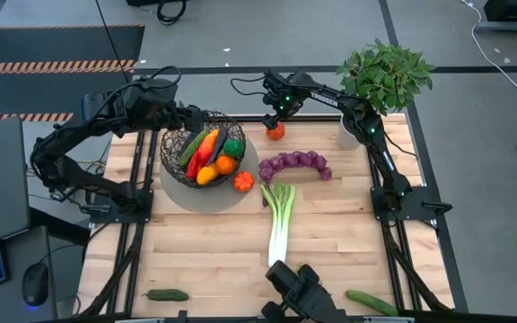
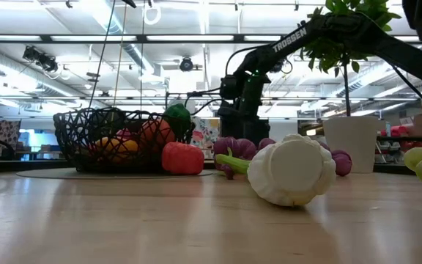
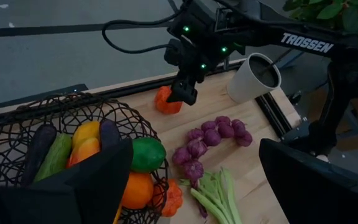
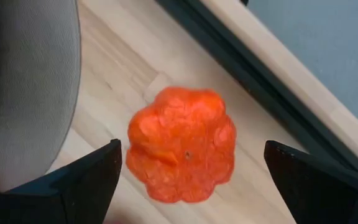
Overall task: Build produce basket
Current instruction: Put the orange pumpkin into the wire basket
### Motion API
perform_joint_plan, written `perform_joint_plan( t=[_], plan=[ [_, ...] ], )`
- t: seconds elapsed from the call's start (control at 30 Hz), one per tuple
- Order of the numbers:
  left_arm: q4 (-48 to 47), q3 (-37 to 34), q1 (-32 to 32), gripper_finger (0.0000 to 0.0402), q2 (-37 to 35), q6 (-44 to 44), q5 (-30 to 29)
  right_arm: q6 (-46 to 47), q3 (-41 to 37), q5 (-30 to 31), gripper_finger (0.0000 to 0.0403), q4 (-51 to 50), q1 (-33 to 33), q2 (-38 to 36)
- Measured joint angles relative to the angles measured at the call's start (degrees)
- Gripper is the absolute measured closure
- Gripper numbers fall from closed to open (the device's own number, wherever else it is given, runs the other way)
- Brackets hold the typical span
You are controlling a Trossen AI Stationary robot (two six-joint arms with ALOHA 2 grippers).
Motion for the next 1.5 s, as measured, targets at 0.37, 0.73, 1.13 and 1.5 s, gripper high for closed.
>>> perform_joint_plan(
  t=[0.37, 0.73, 1.13, 1.5],
  plan=[
    [0.02, -0.04, 0.02, 0.0045, -0.02, -0.22, 0.0, 2.45, -8.89, -0.89, 0.0015, 3.2, 1.93, 0.0],
    [0.33, -0.04, 0.04, 0.0045, -0.02, -0.56, 0.0, 1.97, -9.34, 0.86, 0.0063, 7.49, 1.99, 0.0],
    [0.42, -0.04, 0.04, 0.0045, -0.02, -2.16, 0.0, 1.85, -8.11, -2.12, 0.0082, 6.35, 1.97, -0.02],
    [1.88, -0.04, 0.04, 0.0045, -0.02, -2.16, -0.01, 2.46, 12.61, -8.53, 0.0084, -6.5, 3.84, -0.08]
  ],
)
